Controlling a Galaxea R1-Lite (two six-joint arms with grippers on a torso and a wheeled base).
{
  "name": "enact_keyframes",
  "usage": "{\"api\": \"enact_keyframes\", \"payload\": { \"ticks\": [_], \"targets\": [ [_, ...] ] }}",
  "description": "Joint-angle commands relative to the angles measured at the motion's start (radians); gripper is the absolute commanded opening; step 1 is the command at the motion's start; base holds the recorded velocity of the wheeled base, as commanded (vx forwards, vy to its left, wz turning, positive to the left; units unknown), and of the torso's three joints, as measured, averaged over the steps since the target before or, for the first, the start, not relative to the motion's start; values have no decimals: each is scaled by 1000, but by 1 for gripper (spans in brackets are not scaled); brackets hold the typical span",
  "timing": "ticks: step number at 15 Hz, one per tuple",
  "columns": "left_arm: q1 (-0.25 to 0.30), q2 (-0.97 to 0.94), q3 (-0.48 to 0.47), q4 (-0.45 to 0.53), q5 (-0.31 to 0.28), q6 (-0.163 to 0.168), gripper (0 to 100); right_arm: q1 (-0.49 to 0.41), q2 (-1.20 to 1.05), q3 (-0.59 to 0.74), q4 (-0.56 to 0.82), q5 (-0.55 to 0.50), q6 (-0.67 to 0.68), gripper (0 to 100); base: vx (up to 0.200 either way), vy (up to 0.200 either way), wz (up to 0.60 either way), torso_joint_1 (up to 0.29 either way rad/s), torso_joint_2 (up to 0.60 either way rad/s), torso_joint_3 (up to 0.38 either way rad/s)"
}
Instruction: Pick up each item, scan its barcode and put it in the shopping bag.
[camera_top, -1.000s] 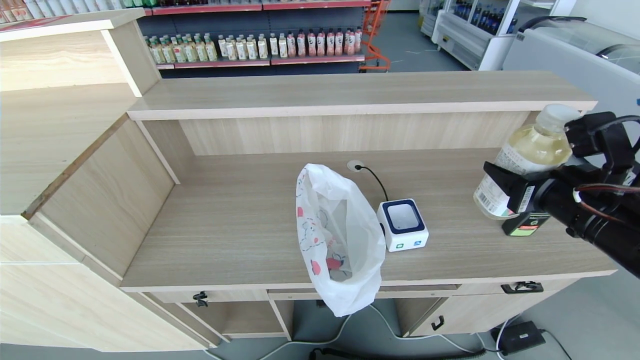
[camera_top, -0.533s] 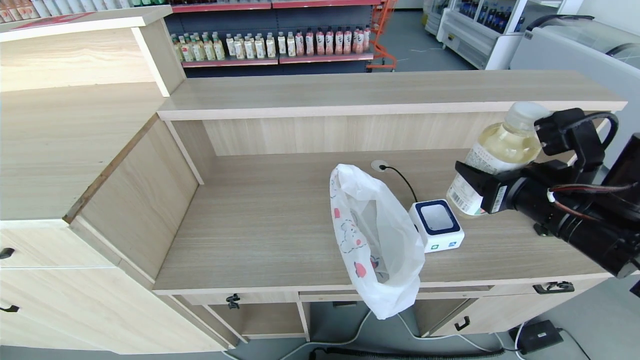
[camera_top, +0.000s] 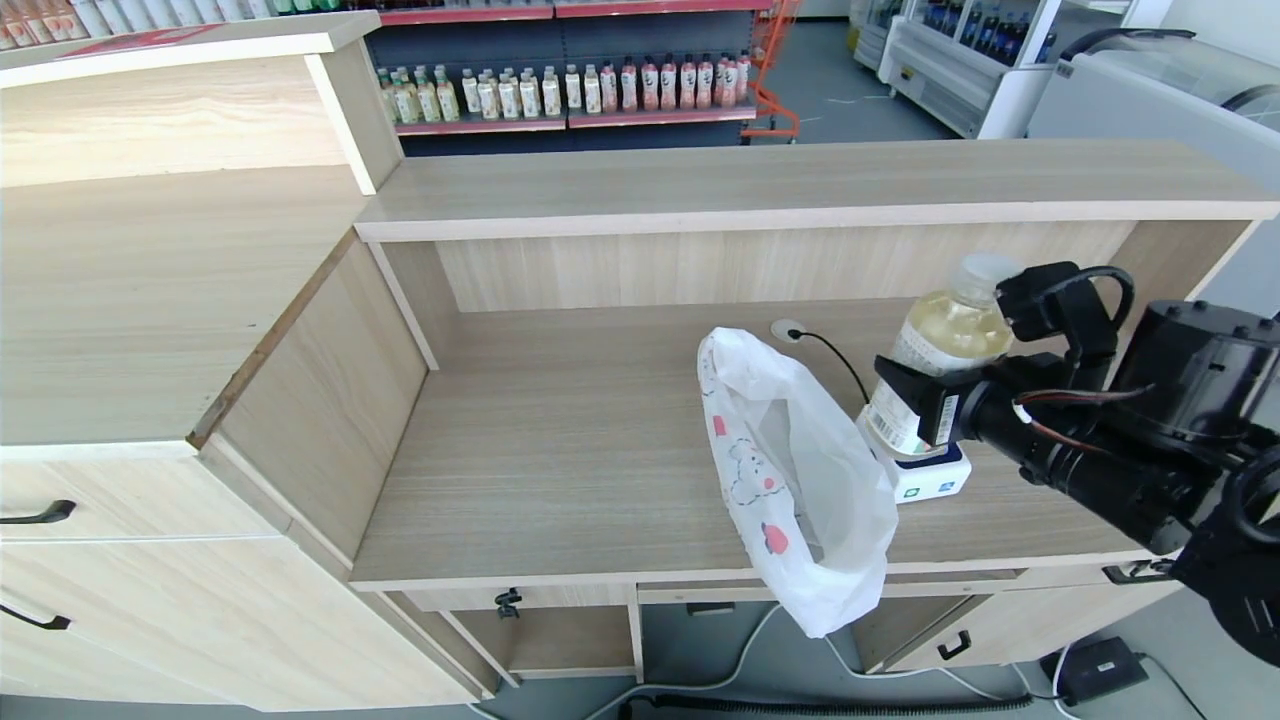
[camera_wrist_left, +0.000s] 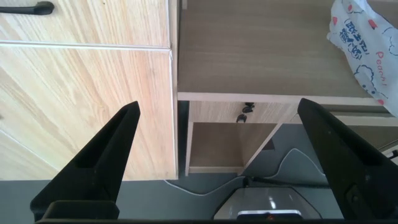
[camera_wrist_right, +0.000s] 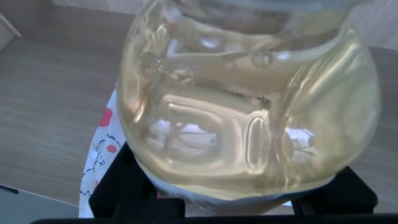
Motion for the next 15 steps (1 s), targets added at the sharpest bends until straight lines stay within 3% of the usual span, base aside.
{"api": "enact_keyframes", "payload": {
  "ticks": [1,8,12,15],
  "targets": [
    [0,0,0,0,0,-1,100,-3,70,13,-22,0,-1,0,0,0,0,0,0,0],
    [0,0,0,0,0,-1,100,5,165,70,-126,0,-2,0,0,0,0,0,0,0],
    [0,0,0,0,0,-1,100,3,337,104,-361,-4,-16,0,0,0,0,0,0,0],
    [0,0,0,0,0,-1,100,6,393,124,-401,-6,-21,0,0,0,0,0,0,0]
  ]
}}
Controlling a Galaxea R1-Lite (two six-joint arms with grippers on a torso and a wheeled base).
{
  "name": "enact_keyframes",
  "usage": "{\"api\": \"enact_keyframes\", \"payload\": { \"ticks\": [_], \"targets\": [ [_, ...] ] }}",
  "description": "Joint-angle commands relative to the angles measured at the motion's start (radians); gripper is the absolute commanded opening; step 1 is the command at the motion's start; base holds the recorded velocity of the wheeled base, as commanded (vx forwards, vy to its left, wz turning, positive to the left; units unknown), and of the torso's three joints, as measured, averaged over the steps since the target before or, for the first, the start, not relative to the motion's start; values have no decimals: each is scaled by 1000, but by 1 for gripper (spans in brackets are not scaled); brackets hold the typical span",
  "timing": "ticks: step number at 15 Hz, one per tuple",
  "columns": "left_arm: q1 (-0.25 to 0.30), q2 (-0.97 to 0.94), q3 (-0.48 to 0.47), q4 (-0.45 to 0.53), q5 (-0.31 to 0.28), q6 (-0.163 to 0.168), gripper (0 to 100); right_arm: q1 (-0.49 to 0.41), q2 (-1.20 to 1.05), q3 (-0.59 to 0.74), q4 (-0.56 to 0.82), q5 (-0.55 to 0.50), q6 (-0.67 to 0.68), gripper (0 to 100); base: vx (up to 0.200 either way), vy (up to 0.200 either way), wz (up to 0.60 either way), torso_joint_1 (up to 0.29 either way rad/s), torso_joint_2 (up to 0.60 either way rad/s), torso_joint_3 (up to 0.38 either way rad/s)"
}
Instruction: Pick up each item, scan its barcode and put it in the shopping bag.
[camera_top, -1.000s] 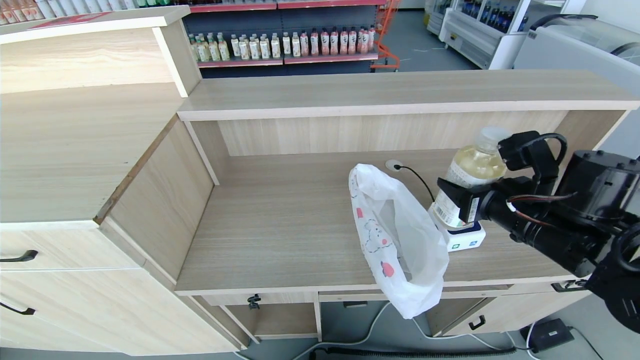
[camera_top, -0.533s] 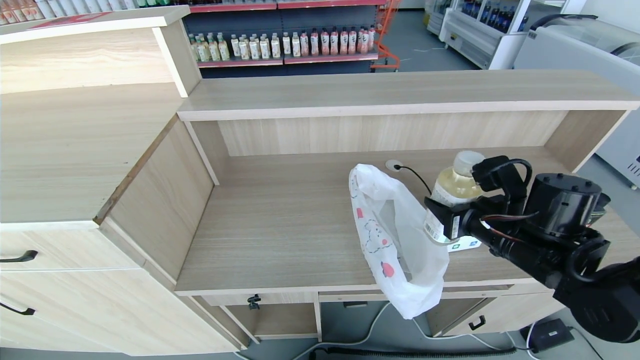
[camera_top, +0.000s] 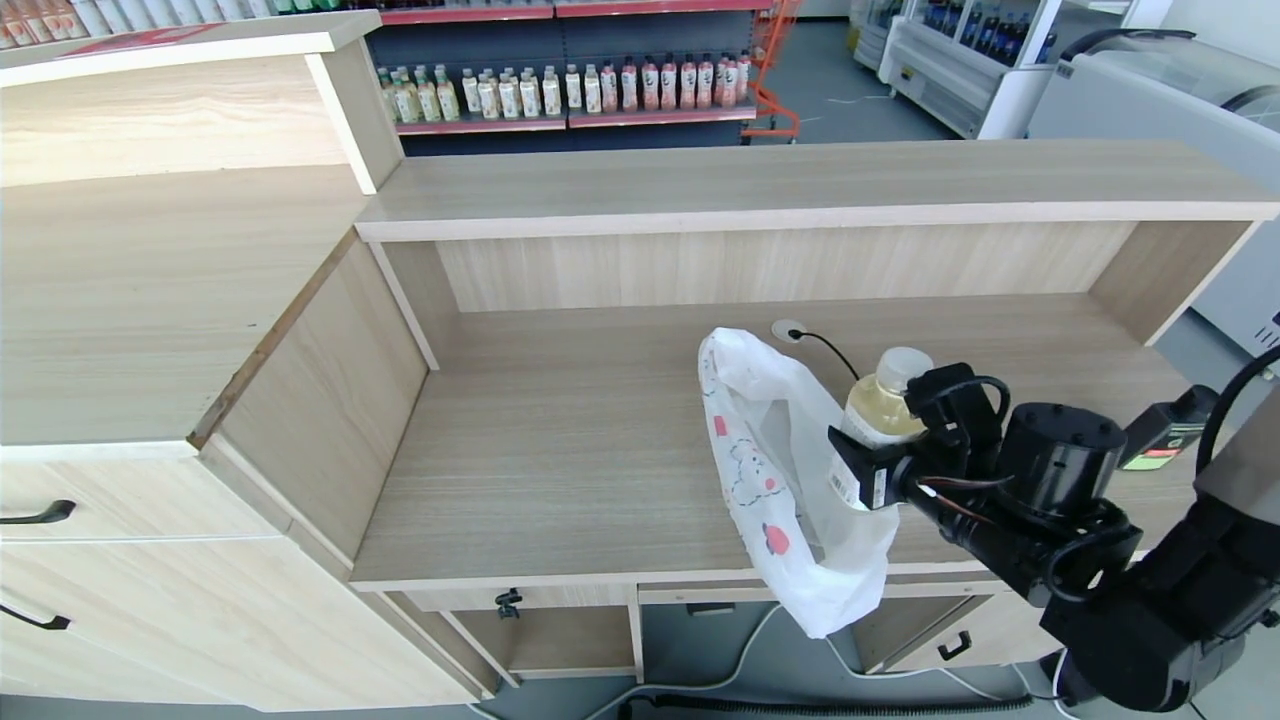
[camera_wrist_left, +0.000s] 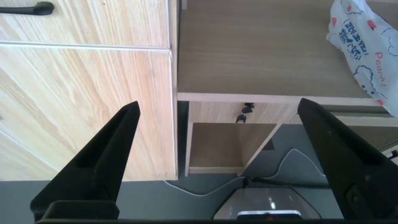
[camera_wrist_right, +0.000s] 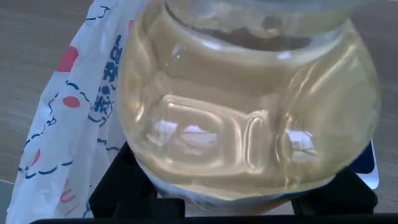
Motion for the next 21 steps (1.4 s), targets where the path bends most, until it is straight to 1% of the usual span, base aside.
{"api": "enact_keyframes", "payload": {
  "ticks": [1,4,7,11,13,19,20,21],
  "targets": [
    [0,0,0,0,0,0,100,7,88,1,-43,1,4,0,0,0,0,0,0,0],
    [0,0,0,0,0,0,100,10,171,-13,-129,4,1,0,0,0,0,0,0,0],
    [0,0,0,0,0,0,100,16,231,-13,-133,4,1,0,0,0,0,0,0,0],
    [0,0,0,0,0,0,100,13,274,-97,-133,6,-9,0,0,0,0,0,0,0],
    [0,0,0,0,0,0,100,11,298,-145,-133,6,-40,0,0,0,0,0,0,0],
    [0,0,0,0,0,0,100,11,334,-151,-133,6,-59,0,0,0,0,0,0,0],
    [0,0,0,0,0,0,100,10,335,-149,-133,6,-59,100,0,0,0,0,0,0],
    [0,0,0,0,0,0,100,8,327,-149,-133,6,-57,100,0,0,0,0,0,0]
  ]
}}
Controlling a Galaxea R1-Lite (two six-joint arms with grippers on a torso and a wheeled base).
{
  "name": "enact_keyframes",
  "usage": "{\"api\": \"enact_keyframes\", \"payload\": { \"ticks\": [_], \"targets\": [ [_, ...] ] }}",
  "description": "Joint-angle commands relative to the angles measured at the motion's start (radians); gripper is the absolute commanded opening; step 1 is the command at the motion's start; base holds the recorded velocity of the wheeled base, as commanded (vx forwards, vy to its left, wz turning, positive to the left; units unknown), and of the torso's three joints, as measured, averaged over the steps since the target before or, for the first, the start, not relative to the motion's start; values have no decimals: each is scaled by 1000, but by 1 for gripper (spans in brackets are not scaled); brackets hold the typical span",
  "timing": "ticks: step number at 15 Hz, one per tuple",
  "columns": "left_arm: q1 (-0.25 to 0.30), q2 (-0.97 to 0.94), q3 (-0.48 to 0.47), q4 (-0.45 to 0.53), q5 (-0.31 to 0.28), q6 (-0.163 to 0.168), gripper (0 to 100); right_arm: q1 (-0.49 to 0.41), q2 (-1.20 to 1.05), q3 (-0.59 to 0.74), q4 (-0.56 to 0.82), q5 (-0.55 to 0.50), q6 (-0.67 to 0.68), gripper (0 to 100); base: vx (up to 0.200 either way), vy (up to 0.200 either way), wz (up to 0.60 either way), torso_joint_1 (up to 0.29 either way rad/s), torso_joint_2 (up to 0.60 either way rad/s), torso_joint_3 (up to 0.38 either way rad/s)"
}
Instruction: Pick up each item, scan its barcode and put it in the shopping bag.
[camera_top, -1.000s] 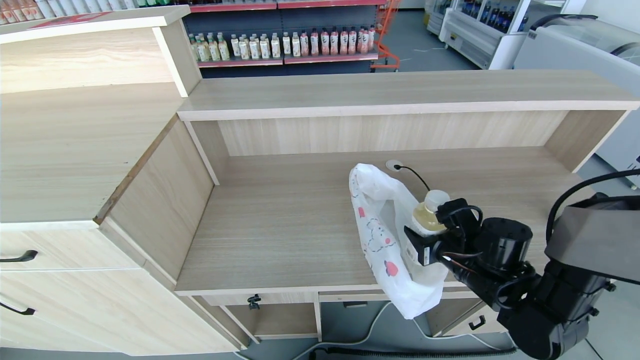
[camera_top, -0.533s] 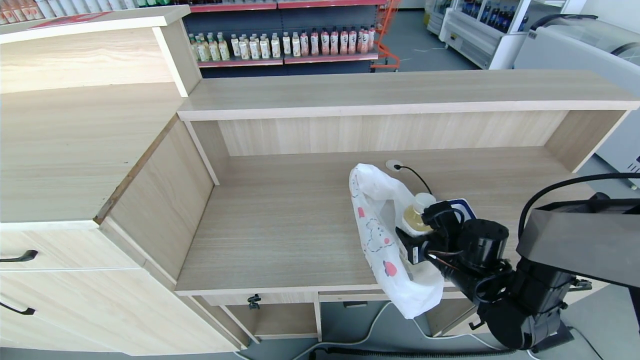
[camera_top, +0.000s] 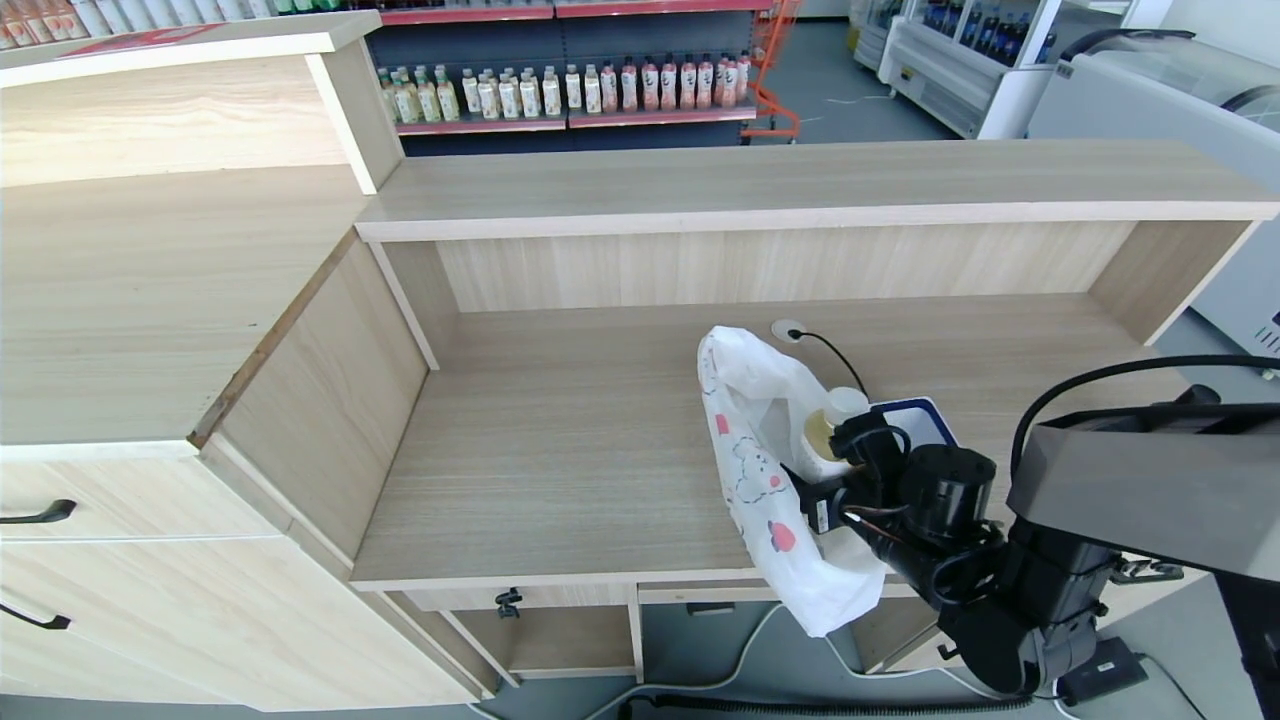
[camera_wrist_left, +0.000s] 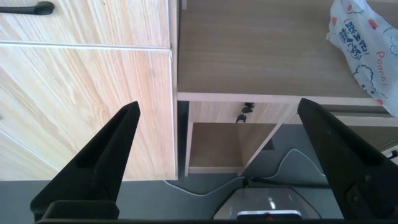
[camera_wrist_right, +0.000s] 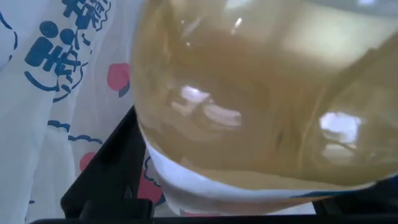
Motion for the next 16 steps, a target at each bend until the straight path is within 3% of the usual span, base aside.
{"api": "enact_keyframes", "payload": {
  "ticks": [1,5,8,13,16],
  "targets": [
    [0,0,0,0,0,-1,100,2,-9,1,-3,2,3,100,0,0,0,0,0,0],
    [0,0,0,0,0,-1,100,-1,-172,14,2,66,6,100,0,0,0,0,0,0],
    [0,0,0,0,0,-1,100,5,-350,77,111,124,2,100,0,0,0,0,0,0],
    [0,0,0,0,0,-1,100,-7,-552,152,257,109,0,100,0,0,0,0,0,0],
    [0,0,0,0,0,-1,100,-68,-658,158,340,8,0,100,0,0,0,0,0,0]
  ]
}}
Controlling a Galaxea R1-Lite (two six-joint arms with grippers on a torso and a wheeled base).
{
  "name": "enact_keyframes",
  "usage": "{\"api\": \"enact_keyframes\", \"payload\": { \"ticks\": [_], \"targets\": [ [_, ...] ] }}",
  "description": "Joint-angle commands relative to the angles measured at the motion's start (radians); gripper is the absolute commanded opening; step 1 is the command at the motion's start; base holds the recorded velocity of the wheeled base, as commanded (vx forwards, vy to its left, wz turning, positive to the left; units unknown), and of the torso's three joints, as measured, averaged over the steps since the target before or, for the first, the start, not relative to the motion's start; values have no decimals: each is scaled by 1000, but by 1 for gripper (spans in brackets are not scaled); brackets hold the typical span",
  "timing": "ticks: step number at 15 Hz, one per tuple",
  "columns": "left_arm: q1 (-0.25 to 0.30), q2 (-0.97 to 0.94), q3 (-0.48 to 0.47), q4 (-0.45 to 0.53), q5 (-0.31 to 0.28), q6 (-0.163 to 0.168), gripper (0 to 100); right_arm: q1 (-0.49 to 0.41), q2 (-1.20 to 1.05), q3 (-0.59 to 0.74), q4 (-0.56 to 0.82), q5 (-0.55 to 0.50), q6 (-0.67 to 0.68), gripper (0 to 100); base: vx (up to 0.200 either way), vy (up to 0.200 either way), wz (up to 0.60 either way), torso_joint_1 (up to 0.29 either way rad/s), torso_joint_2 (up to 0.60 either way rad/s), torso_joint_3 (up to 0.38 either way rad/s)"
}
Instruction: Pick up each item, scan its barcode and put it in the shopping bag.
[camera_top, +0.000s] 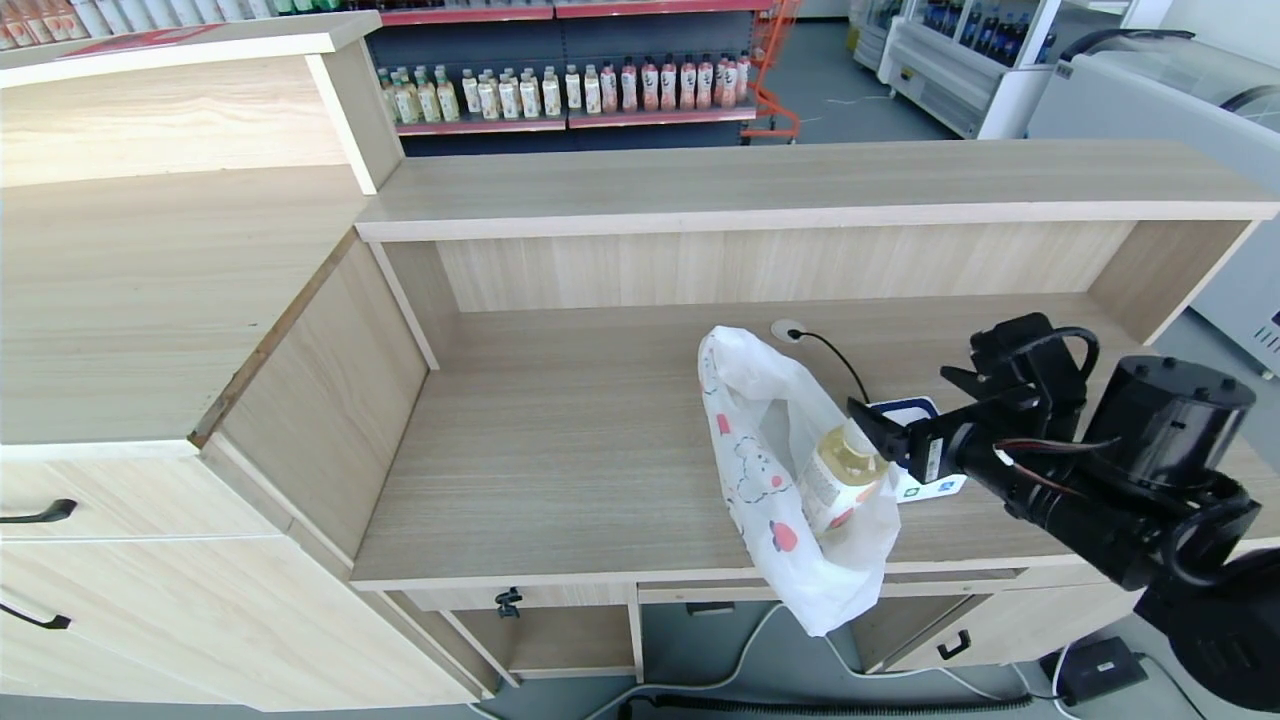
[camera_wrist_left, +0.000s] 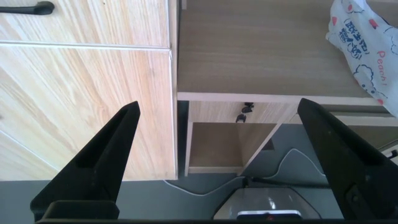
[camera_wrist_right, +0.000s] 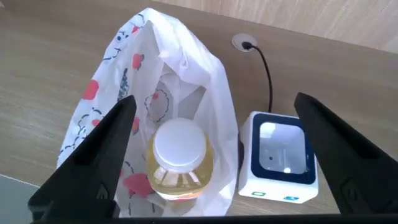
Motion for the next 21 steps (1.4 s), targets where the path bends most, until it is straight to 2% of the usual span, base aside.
{"api": "enact_keyframes", "payload": {
  "ticks": [1,3,6,8,11,13,15,17,21],
  "targets": [
    [0,0,0,0,0,0,100,-50,-140,25,71,-112,-8,100,0,0,0,0,0,0],
    [0,0,0,0,0,0,100,-144,-189,43,117,-192,-43,100,0,0,0,0,0,0],
    [0,0,0,0,0,0,100,-392,-266,49,279,-227,-123,100,0,0,0,0,0,0],
    [0,0,0,0,0,0,100,-570,-292,45,373,-261,-157,100,0,0,-600,22,-24,-19],
    [0,0,0,0,0,0,100,-740,-281,45,384,-254,-149,100,0,0,-200,75,-138,-54],
    [0,0,0,0,0,0,100,-794,-275,46,373,-215,-108,100,0,0,0,0,0,0],
    [0,0,0,0,0,0,100,-809,-286,52,361,-129,-62,100,0,0,0,0,0,0],
    [0,0,0,0,0,0,100,-811,-286,40,362,-129,-60,100,0,0,0,0,0,0],
    [0,0,0,0,0,0,100,-879,-240,9,370,-121,-59,100,0,0,0,0,0,0]
  ]
}}
